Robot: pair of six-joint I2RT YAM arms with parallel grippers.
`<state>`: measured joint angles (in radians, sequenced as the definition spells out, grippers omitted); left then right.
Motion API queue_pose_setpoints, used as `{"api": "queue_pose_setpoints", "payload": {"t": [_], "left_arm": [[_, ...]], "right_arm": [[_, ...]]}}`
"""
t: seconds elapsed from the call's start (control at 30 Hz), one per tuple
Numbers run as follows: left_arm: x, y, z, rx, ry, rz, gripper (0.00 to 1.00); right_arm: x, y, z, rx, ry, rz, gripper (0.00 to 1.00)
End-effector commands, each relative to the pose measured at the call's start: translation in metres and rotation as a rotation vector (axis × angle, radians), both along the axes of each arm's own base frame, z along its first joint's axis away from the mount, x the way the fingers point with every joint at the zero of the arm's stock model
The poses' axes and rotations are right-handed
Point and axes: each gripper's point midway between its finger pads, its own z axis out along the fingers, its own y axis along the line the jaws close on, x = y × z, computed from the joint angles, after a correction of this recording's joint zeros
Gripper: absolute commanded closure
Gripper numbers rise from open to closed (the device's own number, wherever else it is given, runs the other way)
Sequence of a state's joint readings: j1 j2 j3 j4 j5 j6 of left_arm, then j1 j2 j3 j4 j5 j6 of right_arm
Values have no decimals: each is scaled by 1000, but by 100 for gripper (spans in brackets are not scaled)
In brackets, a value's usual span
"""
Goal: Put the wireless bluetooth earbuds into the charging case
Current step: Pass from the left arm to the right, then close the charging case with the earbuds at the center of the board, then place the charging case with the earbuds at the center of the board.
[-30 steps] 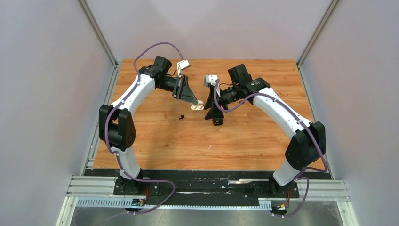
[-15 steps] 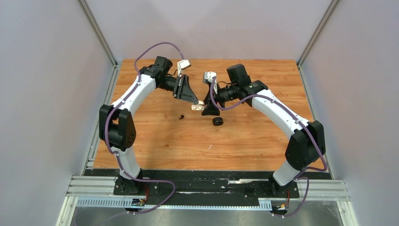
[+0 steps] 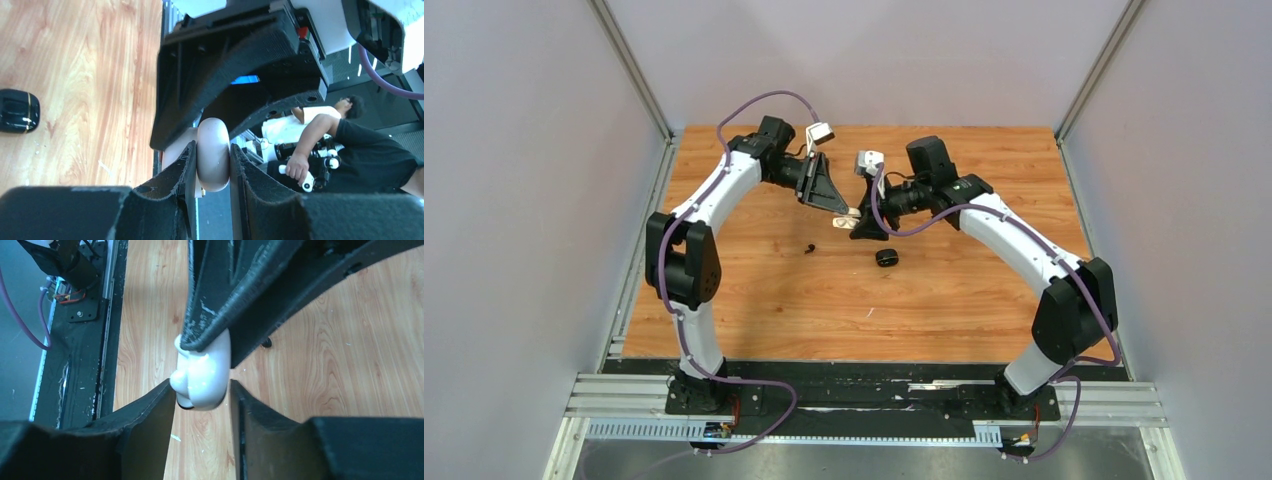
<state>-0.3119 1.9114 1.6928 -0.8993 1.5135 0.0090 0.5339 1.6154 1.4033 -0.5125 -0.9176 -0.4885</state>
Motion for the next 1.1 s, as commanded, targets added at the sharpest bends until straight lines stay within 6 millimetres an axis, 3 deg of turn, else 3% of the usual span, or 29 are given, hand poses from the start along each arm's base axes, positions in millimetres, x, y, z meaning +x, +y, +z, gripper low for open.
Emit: {"api": "queue_pose_setpoints", "payload": {"t": [0.0,0.17,0.3,0.4,0.43,0.47,0.5,0.53,0.57,0.8,0.9,1.0,1.07], "left_arm": [[1,-2,19,-51,-41,-23,100],[6,-3,13,-21,-65,-8,100],[10,-2,11,28,-172,21,100],[14,1,9,76,-303,69,84],[17,0,20,57,-390,87,81],[17,2,10,82,-377,108,76],[19,1,20,57,-457,126,73],[18,2,11,76,-436,143,68],[18,2,19,59,-492,156,66],[20,0,4,144,-580,208,53],[41,9,-4,265,-625,328,47],[61,27,-17,427,-643,450,37],[60,34,-24,479,-622,463,33]], "right_arm": [[-7,6,27,83,-23,25,61],[-5,5,25,83,54,-7,81],[11,-2,21,94,216,-73,87],[24,-9,21,126,368,-99,87],[26,-10,20,134,413,-103,87],[29,-11,19,142,437,-108,86],[32,-13,18,148,481,-122,86],[34,-13,15,151,512,-128,86],[37,-14,14,155,540,-130,86],[44,-15,-6,147,678,-141,90],[53,-24,-31,110,705,-218,96],[71,-54,-72,45,727,-386,100],[81,-82,-100,-21,719,-520,100]]}}
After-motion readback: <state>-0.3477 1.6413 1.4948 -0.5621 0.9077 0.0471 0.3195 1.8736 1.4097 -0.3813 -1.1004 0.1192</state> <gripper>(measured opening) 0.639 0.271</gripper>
